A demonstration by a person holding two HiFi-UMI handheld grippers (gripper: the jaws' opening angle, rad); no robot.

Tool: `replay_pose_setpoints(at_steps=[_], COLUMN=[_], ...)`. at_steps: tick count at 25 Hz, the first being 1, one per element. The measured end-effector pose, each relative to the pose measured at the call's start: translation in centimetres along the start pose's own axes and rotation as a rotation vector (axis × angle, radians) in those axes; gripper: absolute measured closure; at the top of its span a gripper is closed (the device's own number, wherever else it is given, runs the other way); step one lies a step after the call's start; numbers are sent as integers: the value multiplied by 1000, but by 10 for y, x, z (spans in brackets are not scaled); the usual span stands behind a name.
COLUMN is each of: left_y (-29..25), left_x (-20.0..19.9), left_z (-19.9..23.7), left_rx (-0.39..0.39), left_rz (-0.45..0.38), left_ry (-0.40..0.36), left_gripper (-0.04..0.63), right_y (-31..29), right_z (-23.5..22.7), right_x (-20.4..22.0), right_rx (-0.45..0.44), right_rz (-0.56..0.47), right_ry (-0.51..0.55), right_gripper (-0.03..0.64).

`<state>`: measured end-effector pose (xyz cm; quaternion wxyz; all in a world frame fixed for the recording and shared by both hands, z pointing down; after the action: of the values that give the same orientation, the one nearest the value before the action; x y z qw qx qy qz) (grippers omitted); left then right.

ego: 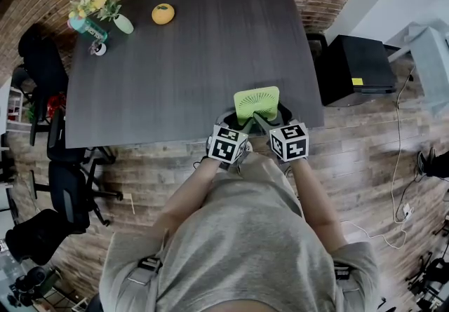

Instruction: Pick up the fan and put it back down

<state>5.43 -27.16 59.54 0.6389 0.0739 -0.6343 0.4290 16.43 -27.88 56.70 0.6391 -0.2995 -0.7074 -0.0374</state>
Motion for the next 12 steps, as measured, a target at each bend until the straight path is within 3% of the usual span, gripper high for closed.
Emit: replay_pose_setpoints(at_steps=[7,12], left_y=[1,18], left_x=[0,-9], left_z=[0,9], left_rx=[-14,-42], left_rz=[-14,-66], left_ry=[8,59], left_gripper=[400,367], right_y=[1,16], right_z=[0,3], right_x=[3,-9], right_rx=[9,28], right_rz=[3,-38], right_ry=[-19,-7], right_gripper=[272,272])
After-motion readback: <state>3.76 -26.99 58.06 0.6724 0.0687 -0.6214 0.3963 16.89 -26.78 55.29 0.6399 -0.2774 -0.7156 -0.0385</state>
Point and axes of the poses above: the fingertips, and each gripper's own axes: y backward along the fingers, z to its left, x out of its underside, the point moved 5 cm from there along y, backward along the fingers, and after that the axes turned 12 degrees about -z, right-handed, at the moved point
